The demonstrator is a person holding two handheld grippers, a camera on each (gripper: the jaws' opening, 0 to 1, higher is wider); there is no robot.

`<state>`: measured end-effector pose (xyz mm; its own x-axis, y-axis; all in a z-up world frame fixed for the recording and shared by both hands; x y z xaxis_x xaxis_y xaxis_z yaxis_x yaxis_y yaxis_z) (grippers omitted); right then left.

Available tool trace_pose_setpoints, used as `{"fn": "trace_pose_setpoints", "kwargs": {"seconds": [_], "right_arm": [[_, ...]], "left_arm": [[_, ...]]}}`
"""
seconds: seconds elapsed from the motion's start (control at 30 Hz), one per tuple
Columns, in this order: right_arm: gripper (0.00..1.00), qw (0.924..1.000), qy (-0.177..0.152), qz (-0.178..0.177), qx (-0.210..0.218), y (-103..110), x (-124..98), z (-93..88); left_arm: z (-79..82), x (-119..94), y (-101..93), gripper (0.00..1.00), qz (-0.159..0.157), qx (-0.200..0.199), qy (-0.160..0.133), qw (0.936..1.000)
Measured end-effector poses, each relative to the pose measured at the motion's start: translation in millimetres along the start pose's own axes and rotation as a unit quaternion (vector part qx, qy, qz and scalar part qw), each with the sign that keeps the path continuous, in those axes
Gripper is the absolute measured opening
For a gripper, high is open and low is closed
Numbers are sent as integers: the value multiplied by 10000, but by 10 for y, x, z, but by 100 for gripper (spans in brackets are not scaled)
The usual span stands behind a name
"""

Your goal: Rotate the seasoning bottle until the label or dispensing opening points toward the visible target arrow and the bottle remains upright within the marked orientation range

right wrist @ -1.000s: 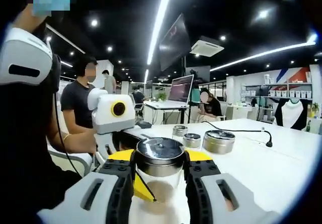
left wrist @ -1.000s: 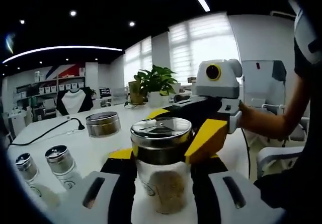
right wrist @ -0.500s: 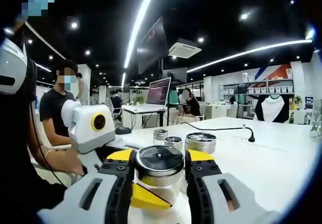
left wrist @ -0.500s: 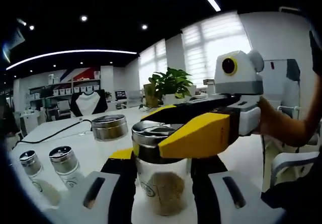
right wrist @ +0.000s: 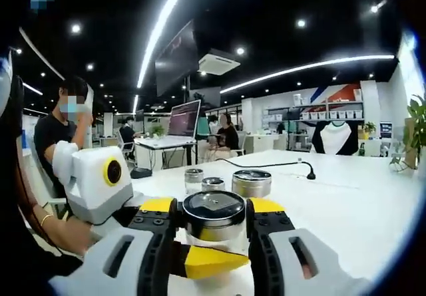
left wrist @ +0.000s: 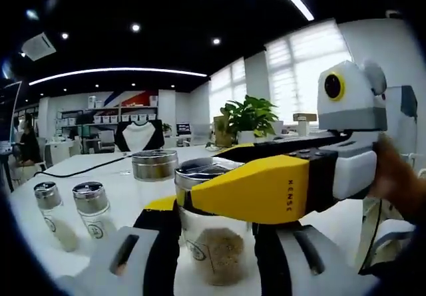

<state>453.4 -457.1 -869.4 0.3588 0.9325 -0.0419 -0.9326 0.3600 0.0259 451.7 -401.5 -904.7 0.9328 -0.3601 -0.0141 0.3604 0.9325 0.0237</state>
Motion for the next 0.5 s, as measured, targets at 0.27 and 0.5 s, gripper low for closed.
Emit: {"fn": "trace_pose_setpoints", "kwargs": {"seconds": [0.27,0.5], "right_arm": [[43,9993,83,-374,8,14,1,-23],[40,9970,232,-712,-197,50,29,-40]], "left_arm": [[-10,32,-30,44,318,-2,-98,9994],[-18,36,-31,44,539,-12,-184,9984]]}}
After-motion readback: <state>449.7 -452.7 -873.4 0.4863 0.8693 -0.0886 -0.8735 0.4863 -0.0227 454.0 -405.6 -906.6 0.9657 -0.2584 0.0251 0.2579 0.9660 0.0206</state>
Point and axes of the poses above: the point that each gripper's makers call its tool centre point, and the gripper's own axes: x roughly forward along the fingers, y roughly to its left, z roughly out of its top, the point moved 6 cm from there along -x, roughly backward along the fingers, and after that the axes turned 10 degrees about z, right-handed, at the moved point
